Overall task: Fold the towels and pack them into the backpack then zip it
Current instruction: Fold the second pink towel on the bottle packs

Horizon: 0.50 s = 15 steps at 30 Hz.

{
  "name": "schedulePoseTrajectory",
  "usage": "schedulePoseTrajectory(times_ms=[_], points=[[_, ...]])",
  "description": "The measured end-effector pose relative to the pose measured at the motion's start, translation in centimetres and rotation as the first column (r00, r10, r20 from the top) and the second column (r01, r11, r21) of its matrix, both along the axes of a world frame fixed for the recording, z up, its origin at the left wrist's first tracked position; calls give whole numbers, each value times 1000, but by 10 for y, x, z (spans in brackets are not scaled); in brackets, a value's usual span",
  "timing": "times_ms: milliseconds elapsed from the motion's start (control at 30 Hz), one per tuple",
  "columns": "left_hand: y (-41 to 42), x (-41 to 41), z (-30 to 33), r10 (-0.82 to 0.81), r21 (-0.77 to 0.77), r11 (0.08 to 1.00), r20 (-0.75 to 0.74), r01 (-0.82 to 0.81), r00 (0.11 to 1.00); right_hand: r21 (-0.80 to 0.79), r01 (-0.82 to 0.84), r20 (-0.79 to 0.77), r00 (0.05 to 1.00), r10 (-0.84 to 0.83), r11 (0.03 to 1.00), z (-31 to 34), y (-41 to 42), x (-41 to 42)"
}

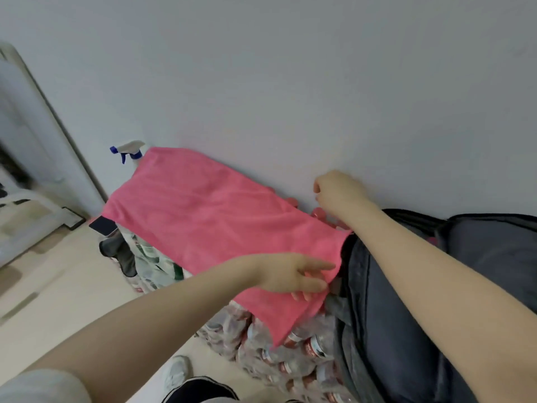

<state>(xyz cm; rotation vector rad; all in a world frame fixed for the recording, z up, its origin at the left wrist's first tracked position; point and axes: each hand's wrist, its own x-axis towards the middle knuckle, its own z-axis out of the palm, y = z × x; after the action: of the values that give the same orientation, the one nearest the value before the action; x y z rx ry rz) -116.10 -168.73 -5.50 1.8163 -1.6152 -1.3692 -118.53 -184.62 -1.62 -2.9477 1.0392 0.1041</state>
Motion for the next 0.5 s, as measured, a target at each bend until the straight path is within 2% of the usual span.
schedulePoseTrajectory(times_ms=[33, 100, 167, 233, 333, 433, 500], points=[[6, 8, -1, 41, -30, 999, -56, -42, 998, 46, -58, 47, 997, 56, 997, -3, 10, 11], [19, 37, -4, 215, -164, 961, -69, -223, 974, 134, -177, 134, 978, 160, 975, -9, 27, 35], [37, 76, -6, 424, -295, 862, -29, -413, 905, 183, -288, 190, 948, 254, 940, -12, 41, 63], [62, 119, -7, 598, -370, 748, 15, -551, 802, 210, -350, 242, 923, 298, 913, -13, 55, 93], [105, 182, -10, 799, -409, 543, -17, -733, 601, 241, -406, 308, 893, 327, 881, -16, 77, 142], [139, 240, -16, 913, -428, 339, -65, -838, 403, 245, -449, 321, 874, 365, 859, -26, 97, 197], [154, 273, -26, 947, -392, 262, -70, -882, 312, 249, -462, 307, 871, 383, 851, -35, 109, 236]])
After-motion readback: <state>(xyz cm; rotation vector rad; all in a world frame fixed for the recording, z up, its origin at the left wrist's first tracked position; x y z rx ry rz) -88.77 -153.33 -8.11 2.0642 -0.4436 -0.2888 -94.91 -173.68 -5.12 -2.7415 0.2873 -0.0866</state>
